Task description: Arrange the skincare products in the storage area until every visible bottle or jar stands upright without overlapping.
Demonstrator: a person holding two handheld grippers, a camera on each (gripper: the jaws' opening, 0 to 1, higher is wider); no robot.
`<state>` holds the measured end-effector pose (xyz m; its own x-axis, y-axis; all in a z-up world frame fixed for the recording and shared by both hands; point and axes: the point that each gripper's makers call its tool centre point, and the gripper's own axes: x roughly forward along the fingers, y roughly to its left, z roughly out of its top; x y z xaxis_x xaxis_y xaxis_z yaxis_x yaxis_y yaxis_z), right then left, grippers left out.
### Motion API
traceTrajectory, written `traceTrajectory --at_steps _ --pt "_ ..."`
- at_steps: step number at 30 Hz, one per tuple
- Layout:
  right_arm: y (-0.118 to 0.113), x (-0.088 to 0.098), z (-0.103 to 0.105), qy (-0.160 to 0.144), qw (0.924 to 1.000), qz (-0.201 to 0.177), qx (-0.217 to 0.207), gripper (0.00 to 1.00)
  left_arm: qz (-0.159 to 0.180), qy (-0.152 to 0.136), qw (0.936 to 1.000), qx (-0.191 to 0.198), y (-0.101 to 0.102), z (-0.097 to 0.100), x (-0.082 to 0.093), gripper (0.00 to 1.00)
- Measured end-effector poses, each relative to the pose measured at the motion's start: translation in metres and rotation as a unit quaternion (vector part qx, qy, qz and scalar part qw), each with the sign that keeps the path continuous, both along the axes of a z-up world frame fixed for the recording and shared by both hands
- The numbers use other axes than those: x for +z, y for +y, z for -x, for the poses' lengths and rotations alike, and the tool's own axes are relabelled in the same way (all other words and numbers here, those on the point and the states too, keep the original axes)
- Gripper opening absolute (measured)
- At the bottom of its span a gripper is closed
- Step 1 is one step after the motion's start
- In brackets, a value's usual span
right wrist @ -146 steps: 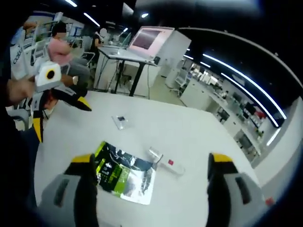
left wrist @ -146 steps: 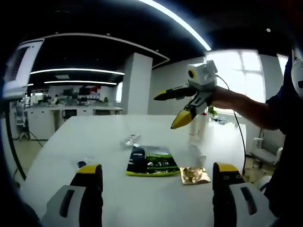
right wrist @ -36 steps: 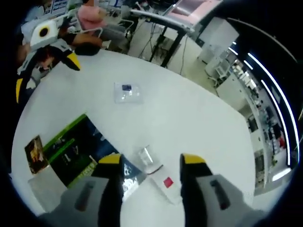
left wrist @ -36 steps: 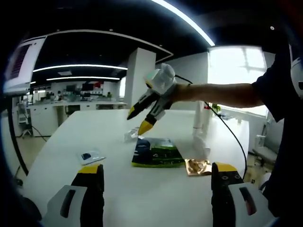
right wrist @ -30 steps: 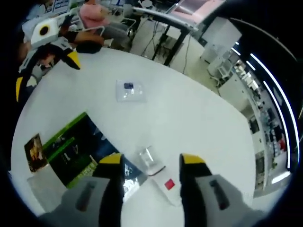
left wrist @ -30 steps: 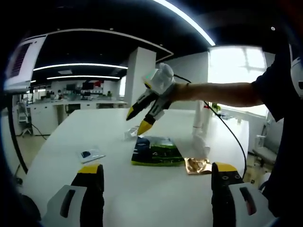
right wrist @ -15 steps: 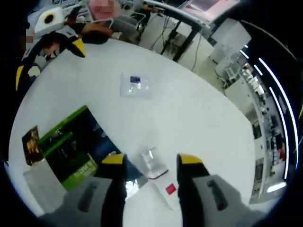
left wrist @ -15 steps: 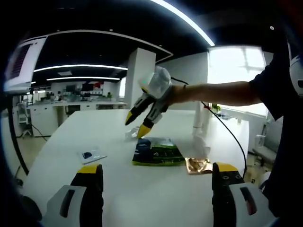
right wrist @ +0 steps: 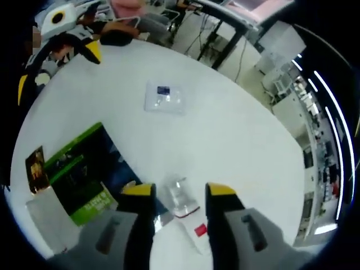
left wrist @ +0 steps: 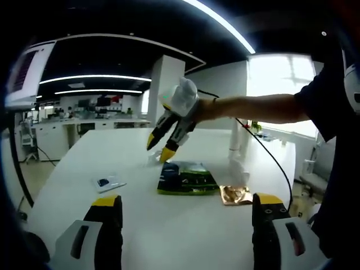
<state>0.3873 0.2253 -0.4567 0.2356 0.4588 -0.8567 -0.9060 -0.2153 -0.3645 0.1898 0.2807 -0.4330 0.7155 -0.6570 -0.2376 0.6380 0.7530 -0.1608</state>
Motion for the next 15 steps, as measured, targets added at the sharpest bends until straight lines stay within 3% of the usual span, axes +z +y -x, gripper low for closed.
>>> traceTrajectory --at_steps 15 --pt "-0.0048 -0.0107 0.0014 0.009 0.9993 0.033 0.013 0.30 -0.009 0.001 0.9999 0.005 0.0050 -0.0005 -0.0033 0.97"
